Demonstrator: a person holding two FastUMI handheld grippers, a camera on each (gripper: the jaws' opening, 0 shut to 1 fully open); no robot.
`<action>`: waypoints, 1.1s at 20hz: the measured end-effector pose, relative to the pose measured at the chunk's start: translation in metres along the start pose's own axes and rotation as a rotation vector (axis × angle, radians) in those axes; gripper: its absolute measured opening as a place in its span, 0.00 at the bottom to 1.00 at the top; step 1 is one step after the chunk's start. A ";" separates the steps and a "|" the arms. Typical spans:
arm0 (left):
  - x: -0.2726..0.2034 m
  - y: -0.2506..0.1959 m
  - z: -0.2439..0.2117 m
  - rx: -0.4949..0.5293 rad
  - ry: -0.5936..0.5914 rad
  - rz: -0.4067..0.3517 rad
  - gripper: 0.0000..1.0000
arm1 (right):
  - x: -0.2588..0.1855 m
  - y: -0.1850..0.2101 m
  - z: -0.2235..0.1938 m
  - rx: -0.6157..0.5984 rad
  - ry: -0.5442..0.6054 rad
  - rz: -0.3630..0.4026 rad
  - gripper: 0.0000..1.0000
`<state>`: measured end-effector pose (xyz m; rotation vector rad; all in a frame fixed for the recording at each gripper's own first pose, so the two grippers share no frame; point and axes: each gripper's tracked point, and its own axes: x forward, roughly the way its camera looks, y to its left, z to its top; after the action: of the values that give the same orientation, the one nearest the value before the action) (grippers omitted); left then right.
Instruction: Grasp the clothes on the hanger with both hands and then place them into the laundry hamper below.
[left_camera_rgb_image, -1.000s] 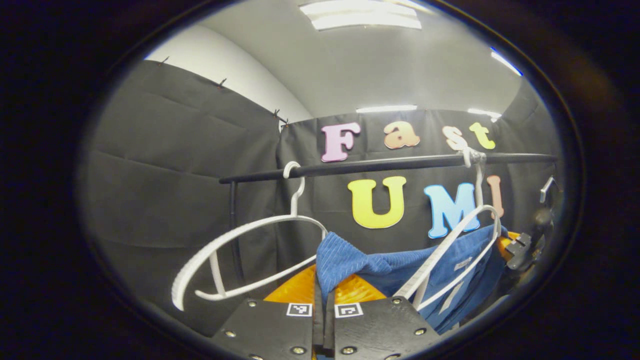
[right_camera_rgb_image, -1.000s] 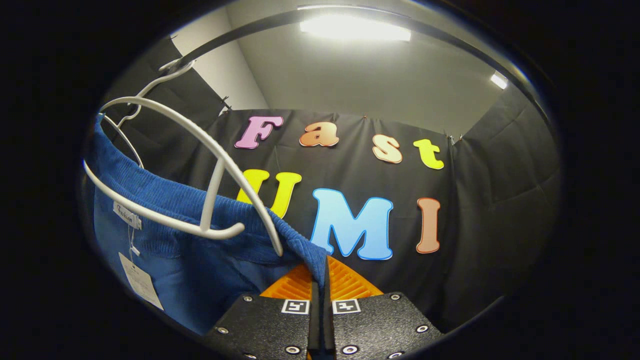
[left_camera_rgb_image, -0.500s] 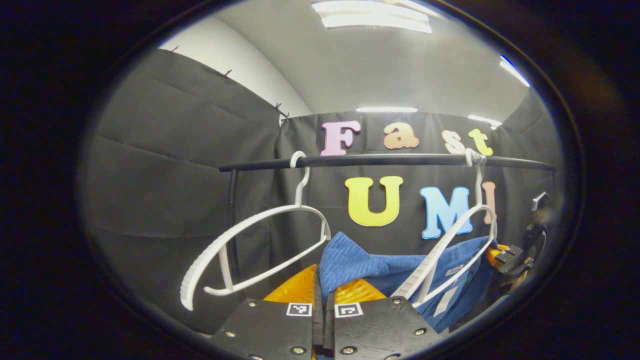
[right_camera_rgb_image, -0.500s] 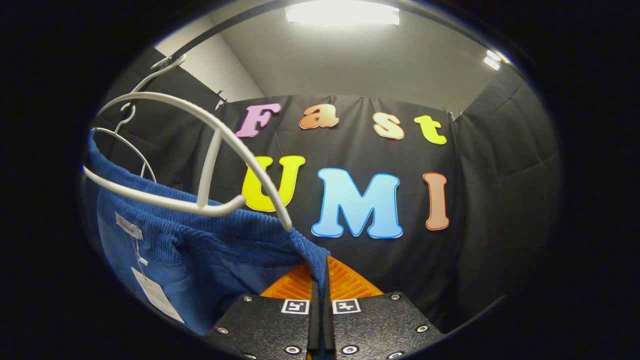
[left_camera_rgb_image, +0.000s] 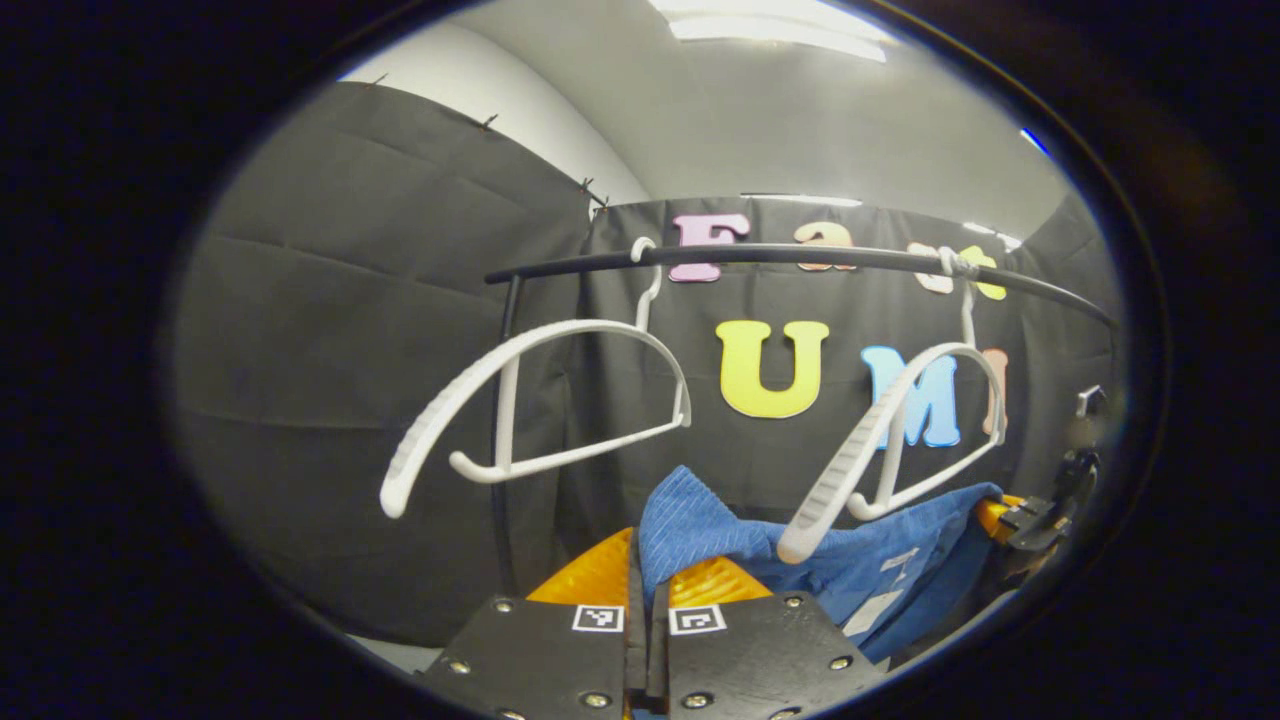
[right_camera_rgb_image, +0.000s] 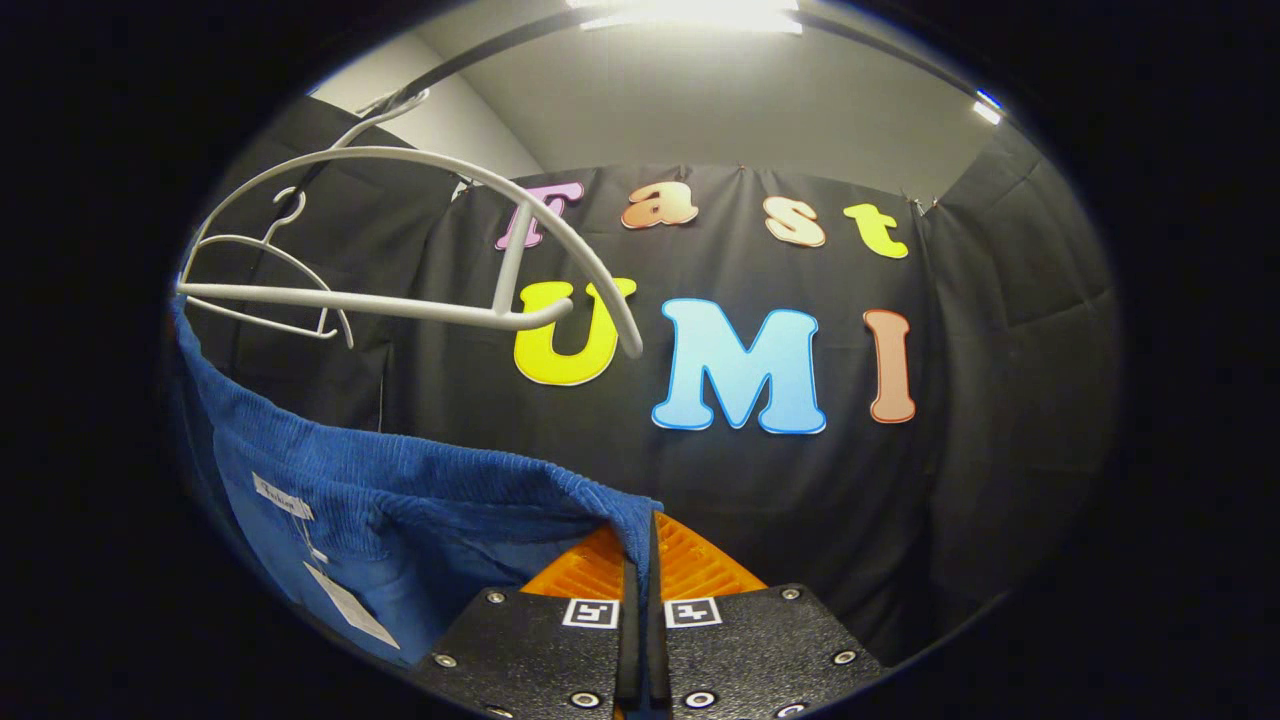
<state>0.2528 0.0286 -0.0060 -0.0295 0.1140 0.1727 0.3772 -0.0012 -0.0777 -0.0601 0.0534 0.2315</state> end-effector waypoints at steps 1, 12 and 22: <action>-0.005 -0.002 -0.005 0.000 0.005 -0.002 0.01 | -0.006 0.001 -0.005 0.009 0.014 0.004 0.02; -0.079 -0.016 0.015 -0.048 -0.048 -0.151 0.01 | -0.125 0.034 0.046 0.065 -0.024 0.018 0.02; -0.137 -0.049 0.031 -0.090 -0.091 -0.334 0.01 | -0.230 0.089 0.080 0.128 -0.036 0.024 0.02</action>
<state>0.1303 -0.0417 0.0421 -0.1293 0.0090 -0.1548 0.1367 0.0384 0.0113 0.0718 0.0332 0.2526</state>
